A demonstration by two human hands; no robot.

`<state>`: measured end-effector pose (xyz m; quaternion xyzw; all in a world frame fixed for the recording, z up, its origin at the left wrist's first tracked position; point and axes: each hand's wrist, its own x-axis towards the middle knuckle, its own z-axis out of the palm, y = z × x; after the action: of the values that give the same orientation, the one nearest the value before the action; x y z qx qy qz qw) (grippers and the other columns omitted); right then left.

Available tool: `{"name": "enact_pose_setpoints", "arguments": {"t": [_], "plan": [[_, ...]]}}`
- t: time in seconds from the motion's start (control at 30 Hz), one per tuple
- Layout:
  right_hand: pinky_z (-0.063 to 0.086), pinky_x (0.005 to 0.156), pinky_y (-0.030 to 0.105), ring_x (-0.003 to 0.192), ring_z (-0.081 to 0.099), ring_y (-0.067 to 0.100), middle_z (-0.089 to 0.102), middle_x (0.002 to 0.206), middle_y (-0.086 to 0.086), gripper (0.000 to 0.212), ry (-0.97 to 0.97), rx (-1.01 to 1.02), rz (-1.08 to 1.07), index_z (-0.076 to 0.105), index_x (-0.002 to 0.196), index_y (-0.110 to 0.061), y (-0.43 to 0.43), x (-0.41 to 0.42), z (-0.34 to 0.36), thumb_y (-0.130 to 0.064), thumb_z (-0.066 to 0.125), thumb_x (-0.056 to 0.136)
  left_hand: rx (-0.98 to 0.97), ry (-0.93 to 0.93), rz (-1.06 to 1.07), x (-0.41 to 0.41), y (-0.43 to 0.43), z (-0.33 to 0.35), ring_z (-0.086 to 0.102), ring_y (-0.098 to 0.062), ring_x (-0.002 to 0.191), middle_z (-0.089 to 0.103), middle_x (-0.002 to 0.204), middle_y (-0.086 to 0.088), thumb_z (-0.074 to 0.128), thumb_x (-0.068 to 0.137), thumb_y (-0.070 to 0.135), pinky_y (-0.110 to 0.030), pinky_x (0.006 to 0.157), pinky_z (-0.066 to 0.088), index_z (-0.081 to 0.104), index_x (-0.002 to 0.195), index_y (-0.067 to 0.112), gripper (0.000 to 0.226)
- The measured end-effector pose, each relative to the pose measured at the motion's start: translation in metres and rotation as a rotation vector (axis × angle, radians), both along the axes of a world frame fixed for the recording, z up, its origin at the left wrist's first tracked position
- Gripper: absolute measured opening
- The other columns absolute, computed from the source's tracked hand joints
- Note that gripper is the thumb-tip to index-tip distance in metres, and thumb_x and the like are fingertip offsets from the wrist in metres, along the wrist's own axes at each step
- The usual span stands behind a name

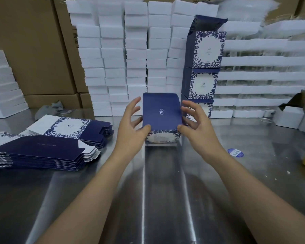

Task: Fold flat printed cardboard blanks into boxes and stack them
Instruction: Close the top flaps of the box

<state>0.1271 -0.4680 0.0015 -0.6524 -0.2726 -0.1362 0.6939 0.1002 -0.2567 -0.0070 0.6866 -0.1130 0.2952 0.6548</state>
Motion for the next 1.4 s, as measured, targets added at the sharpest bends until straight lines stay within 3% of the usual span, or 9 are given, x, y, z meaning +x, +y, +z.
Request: {"name": "enact_pose_setpoints", "arguments": {"t": [0.1,0.2,0.27,0.47,0.67,0.9,1.0,1.13,1.4], "plan": [[0.058,0.088,0.024,0.127,0.058,0.005,0.049,0.142,-0.008,0.087,-0.056,-0.245,-0.082,0.046,0.152,-0.036,0.002,0.004,-0.014,0.02,0.062,0.087,0.188,0.022,0.055,0.002,-0.002,-0.012,0.059,0.008,0.123,0.044,0.149,0.016,0.065,0.09,-0.01,-0.035,0.088,0.064,0.044,0.152,0.052,0.091],[0.052,0.104,0.036,0.125,0.053,0.011,0.042,0.138,-0.007,0.091,-0.126,-0.649,-0.238,0.039,0.156,-0.05,0.002,0.009,-0.034,0.0,0.076,0.09,0.442,0.065,0.133,0.006,0.001,-0.03,0.055,-0.004,0.128,0.042,0.143,0.013,0.07,0.093,0.003,-0.044,0.099,0.06,0.045,0.15,0.054,0.08],[0.051,0.104,0.036,0.123,0.053,0.014,0.039,0.14,-0.008,0.09,-0.144,-0.725,-0.262,0.033,0.155,-0.057,0.002,0.011,-0.039,-0.011,0.077,0.092,0.49,0.069,0.151,0.008,0.004,-0.035,0.057,-0.008,0.128,0.041,0.143,0.015,0.071,0.094,0.009,-0.045,0.1,0.058,0.044,0.148,0.058,0.077],[0.054,0.095,0.043,0.105,0.059,0.014,0.043,0.126,-0.011,0.085,-0.191,-0.702,-0.388,0.018,0.155,-0.065,0.003,0.013,-0.037,-0.031,0.071,0.097,0.551,0.066,0.203,0.008,0.002,-0.036,0.057,-0.005,0.124,0.038,0.141,0.021,0.068,0.1,0.025,-0.041,0.098,0.058,0.035,0.149,0.066,0.072],[0.056,0.089,0.042,0.092,0.058,0.011,0.045,0.115,-0.008,0.076,-0.218,-0.672,-0.45,0.022,0.153,-0.065,0.003,0.011,-0.035,-0.037,0.067,0.099,0.585,0.038,0.245,0.007,0.0,-0.036,0.059,-0.008,0.117,0.038,0.139,0.019,0.065,0.102,0.036,-0.037,0.091,0.06,0.031,0.151,0.067,0.067],[0.046,0.107,0.033,0.121,0.051,0.01,0.044,0.131,-0.011,0.042,-0.256,-0.602,-0.481,0.06,0.139,-0.039,0.008,0.01,-0.031,-0.041,0.069,0.097,0.526,0.013,0.248,0.006,-0.003,-0.033,0.059,-0.008,0.119,0.041,0.138,0.018,0.064,0.1,0.046,-0.043,0.094,0.059,0.055,0.136,0.052,0.038],[0.044,0.108,0.031,0.132,0.05,0.01,0.047,0.146,-0.012,0.035,-0.32,-0.624,-0.475,0.062,0.132,-0.029,0.009,0.007,-0.026,-0.037,0.069,0.098,0.56,-0.043,0.284,0.005,-0.006,-0.029,0.049,-0.006,0.131,0.039,0.146,0.017,0.067,0.101,0.04,-0.034,0.105,0.051,0.061,0.128,0.044,0.028],[0.051,0.098,0.039,0.118,0.058,0.012,0.057,0.131,-0.013,0.03,-0.377,-0.617,-0.47,0.06,0.128,-0.027,0.011,0.003,-0.023,-0.03,0.067,0.099,0.649,-0.114,0.346,0.001,-0.007,-0.023,0.043,-0.011,0.139,0.044,0.149,0.017,0.067,0.103,0.031,-0.014,0.109,0.032,0.066,0.125,0.033,0.022],[0.047,0.096,0.029,0.113,0.058,0.007,0.057,0.127,-0.012,0.023,-0.384,-0.58,-0.433,0.066,0.12,-0.027,0.01,0.005,-0.025,-0.031,0.07,0.098,0.648,-0.126,0.303,0.0,-0.006,-0.022,0.049,-0.013,0.137,0.052,0.143,0.013,0.067,0.103,0.027,-0.036,0.112,0.044,0.069,0.12,0.028,0.017]]}}
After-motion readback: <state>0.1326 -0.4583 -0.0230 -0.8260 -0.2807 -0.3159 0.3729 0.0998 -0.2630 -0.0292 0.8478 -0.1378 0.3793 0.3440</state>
